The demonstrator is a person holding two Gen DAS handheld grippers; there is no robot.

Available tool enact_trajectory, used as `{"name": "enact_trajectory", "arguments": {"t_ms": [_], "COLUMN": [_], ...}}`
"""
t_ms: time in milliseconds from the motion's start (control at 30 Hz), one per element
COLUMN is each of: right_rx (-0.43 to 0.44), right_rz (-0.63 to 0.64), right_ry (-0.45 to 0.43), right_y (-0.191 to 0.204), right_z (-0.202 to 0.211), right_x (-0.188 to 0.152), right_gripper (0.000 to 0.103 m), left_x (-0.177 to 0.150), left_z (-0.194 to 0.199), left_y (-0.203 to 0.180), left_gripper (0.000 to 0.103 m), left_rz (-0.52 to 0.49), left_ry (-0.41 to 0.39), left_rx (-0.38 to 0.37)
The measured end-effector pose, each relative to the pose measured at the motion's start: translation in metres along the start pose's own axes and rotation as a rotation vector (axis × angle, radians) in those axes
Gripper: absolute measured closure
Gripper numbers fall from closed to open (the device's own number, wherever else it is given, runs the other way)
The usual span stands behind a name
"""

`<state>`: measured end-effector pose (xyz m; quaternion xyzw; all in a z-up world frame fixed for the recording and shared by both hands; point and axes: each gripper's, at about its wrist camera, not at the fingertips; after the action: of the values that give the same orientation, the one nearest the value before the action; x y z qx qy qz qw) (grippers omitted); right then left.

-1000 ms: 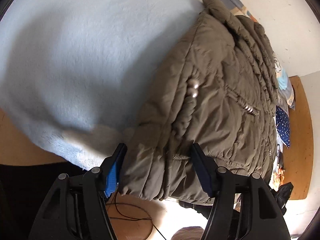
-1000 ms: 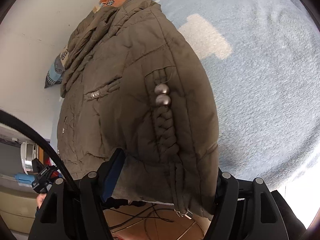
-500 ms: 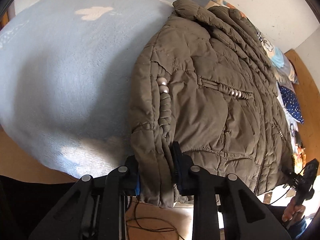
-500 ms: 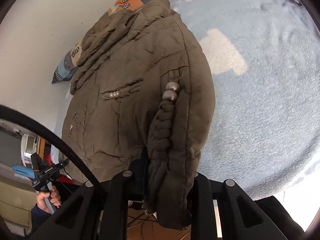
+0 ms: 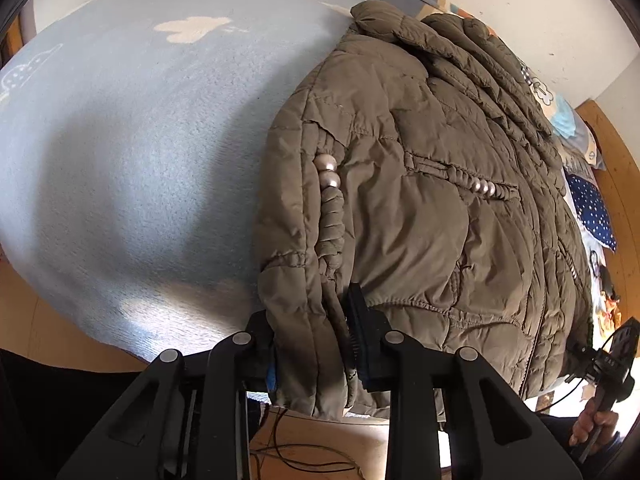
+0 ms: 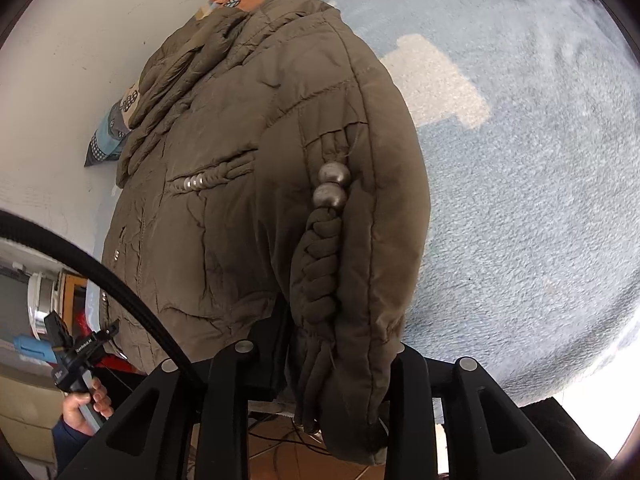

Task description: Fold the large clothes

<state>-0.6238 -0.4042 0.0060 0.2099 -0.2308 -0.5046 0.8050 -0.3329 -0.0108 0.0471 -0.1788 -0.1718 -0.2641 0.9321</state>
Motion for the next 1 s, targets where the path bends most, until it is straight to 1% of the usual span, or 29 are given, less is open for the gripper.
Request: {"name": "enact_trajectory", "arguments": {"t_ms": [100, 233, 367, 433, 500, 567, 667, 733, 1000], "right_rx": [0.010, 0.038, 0.118, 0.165, 0.186, 0.222, 0.253, 0.258, 0.301], "right_rz": [0.023, 0.086, 0.114, 0.134, 0.147, 0.166, 0.209, 0.234, 0.251], "right_ry": [-0.017, -0.073, -0.142, -0.183, -0.205, -0.239, -0.289, -0.313, -0.363], "right_y": [0.006, 0.018, 0.030, 0.036, 0.043, 0.050, 0.064, 0.073, 0.093], "right_z": [0.005, 0.023, 0.043, 0.055, 0.060, 0.068, 0.079, 0.084, 0.101], "right_x": [-0.001, -0.006, -0.008, -0.008, -0.007, -0.006, -0.005, -0.004, 0.014], "right_gripper": [0.079, 0.083, 0.084, 0.084, 0.085, 0.085, 0.085, 0.085, 0.085], "left_x": [-0.002, -0.003, -0.001, 0.001, 0.003, 0.006, 0.015, 0.022, 0.051], "left_z": [0.010, 0.027, 0.051, 0.066, 0.077, 0.086, 0.091, 0.093, 0.111], "left_y": [-0.003, -0.006, -0.012, -0.021, -0.030, -0.037, -0.045, -0.046, -0.052], "left_gripper": [0.083, 0.085, 0.085, 0.085, 0.085, 0.085, 0.085, 0.085, 0.085], "left_rz": [-0.026, -0.054, -0.095, -0.146, -0.193, -0.233, -0.253, -0.252, -0.277], "left_ry": [-0.030, -0.102, -0.201, -0.263, -0.315, -0.347, -0.371, -0.380, -0.431], "left_rx": [0.005, 0.014, 0.018, 0.037, 0.054, 0.069, 0.076, 0.072, 0.082]}}
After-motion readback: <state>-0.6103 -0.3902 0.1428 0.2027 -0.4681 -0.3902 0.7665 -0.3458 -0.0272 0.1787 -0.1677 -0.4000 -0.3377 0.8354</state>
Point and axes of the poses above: each gripper's, at about its wrist camera, not at the fingertips, and z roughly against the way its jaws point, y to its left, x to its top, and after that the axes turned 11 degrees about -z, right-handed
